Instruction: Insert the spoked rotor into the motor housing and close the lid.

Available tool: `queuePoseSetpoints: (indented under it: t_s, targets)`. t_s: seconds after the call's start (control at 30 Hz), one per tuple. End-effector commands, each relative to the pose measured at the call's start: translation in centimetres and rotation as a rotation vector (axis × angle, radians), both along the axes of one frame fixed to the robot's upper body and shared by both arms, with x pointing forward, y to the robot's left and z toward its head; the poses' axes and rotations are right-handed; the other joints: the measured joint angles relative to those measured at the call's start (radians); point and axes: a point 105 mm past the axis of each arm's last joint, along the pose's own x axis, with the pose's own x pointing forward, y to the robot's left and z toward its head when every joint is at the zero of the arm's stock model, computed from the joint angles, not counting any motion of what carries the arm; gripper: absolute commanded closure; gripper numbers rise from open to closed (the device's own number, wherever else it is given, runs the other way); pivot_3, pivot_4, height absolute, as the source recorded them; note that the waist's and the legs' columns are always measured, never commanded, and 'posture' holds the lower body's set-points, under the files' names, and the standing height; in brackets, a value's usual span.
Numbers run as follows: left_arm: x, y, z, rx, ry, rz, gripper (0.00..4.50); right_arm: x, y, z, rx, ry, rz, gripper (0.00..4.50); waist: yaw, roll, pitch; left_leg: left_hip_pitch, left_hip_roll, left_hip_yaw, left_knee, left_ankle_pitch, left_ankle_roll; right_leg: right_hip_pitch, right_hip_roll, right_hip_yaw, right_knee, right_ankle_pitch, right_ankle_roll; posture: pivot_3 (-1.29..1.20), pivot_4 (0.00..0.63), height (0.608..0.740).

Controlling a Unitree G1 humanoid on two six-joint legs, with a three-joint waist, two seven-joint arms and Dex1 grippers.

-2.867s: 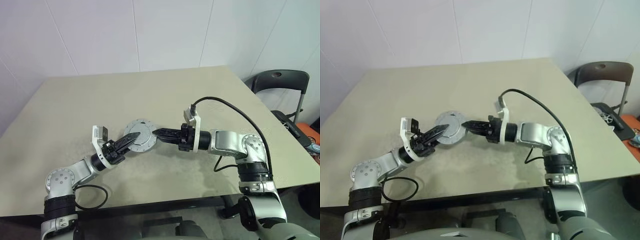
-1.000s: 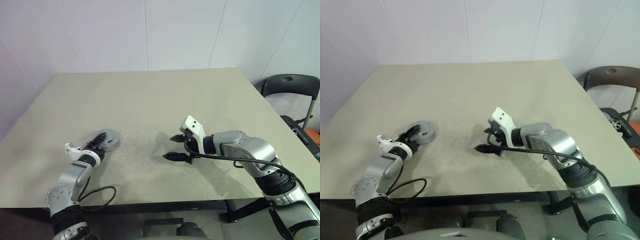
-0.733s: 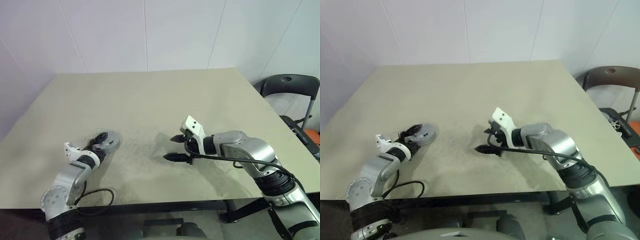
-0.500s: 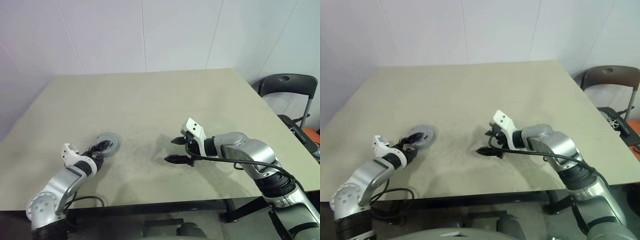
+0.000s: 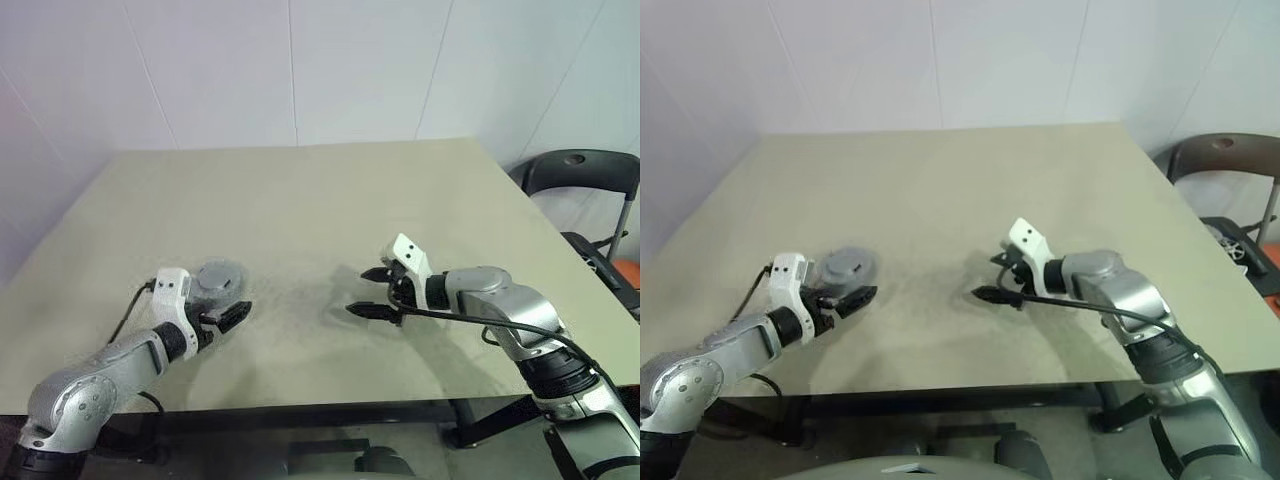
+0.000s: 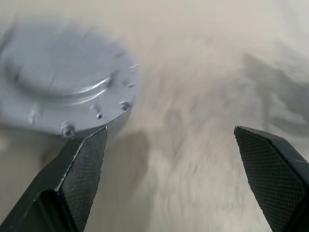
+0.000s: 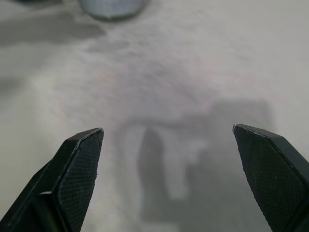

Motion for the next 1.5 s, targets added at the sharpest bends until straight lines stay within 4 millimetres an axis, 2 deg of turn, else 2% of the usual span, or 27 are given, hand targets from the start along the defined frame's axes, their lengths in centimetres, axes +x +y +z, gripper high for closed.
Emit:
queuePoseSetpoints:
  t_s: [0.03, 0.13, 0.3, 0.63, 0.87, 1.3, 1.5]
  targets:
    - [0.5, -0.1, 2.6, 0.060, -0.196, -0.102, 0.03, 0.8, -1.4, 1.3, 0.006, -0.087, -0.021, 0.00, -0.002, 0.000, 0.000, -0.001, 0.000, 0.000, 0.000, 0.000, 0.000, -0.001, 0.000, 0.000, 0.000, 0.000, 0.000, 0.00, 0.000, 0.740]
    - [1.3, 0.0, 3.6, 0.107, -0.310, -0.150, 0.03, 1.3, -2.6, 0.5, -0.013, -0.096, -0.050, 0.00, -0.001, 0.000, 0.000, -0.002, 0.000, -0.001, 0.001, 0.000, 0.000, -0.002, 0.000, 0.000, 0.000, 0.000, 0.000, 0.00, 0.000, 0.740]
    - [2.1, -1.0, 4.4, 0.120, -0.423, -0.205, 0.03, 1.3, -2.9, 0.0, -0.003, -0.103, -0.033, 0.00, -0.001, 0.000, 0.000, -0.003, 0.000, -0.004, 0.001, 0.000, 0.000, -0.002, -0.001, 0.000, -0.001, 0.000, 0.001, 0.00, 0.000, 0.740]
    - [1.7, -2.4, 3.3, 0.076, -0.434, -0.237, 0.03, 0.6, -2.0, -0.3, 0.078, -0.103, 0.014, 0.00, -0.002, 0.000, 0.000, -0.005, 0.001, -0.005, 0.002, 0.000, 0.001, -0.003, -0.001, 0.000, -0.001, 0.001, 0.001, 0.00, 0.000, 0.740]
    - [1.2, -2.7, 3.1, 0.025, -0.413, -0.271, 0.03, 0.7, -2.3, -0.4, 0.076, -0.110, 0.017, 0.00, -0.003, 0.000, 0.000, -0.004, 0.001, -0.005, 0.003, 0.000, 0.001, -0.002, -0.001, 0.000, 0.000, 0.001, 0.002, 0.00, 0.000, 0.740]
    - [1.2, -3.0, 3.8, 0.111, -0.433, -0.265, 0.03, 0.9, -2.2, -0.5, 0.085, -0.116, 0.013, 0.00, -0.003, 0.000, 0.000, -0.004, 0.001, -0.005, 0.003, 0.000, 0.001, -0.002, -0.001, 0.000, 0.000, 0.001, 0.002, 0.00, 0.000, 0.740]
    - [1.2, -2.8, 2.9, 0.119, -0.418, -0.271, 0.03, 1.0, -2.1, -0.5, 0.087, -0.119, 0.012, 0.00, -0.002, 0.000, 0.000, -0.004, 0.001, -0.005, 0.003, 0.000, 0.001, -0.001, -0.001, 0.000, 0.000, 0.001, 0.002, 0.00, 0.000, 0.740]
